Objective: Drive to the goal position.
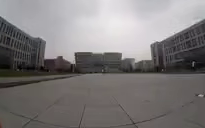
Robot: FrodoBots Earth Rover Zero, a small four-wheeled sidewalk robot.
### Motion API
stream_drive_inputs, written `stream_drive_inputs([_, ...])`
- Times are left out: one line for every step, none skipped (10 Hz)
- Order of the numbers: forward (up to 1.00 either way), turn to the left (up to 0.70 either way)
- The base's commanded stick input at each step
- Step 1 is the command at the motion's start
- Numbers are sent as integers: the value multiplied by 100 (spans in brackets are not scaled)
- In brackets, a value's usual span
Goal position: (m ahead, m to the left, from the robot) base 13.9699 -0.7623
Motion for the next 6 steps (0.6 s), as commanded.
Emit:
stream_drive_inputs([70,-1])
stream_drive_inputs([70,-1])
stream_drive_inputs([70,-1])
stream_drive_inputs([70,-1])
stream_drive_inputs([70,-1])
stream_drive_inputs([70,-1])
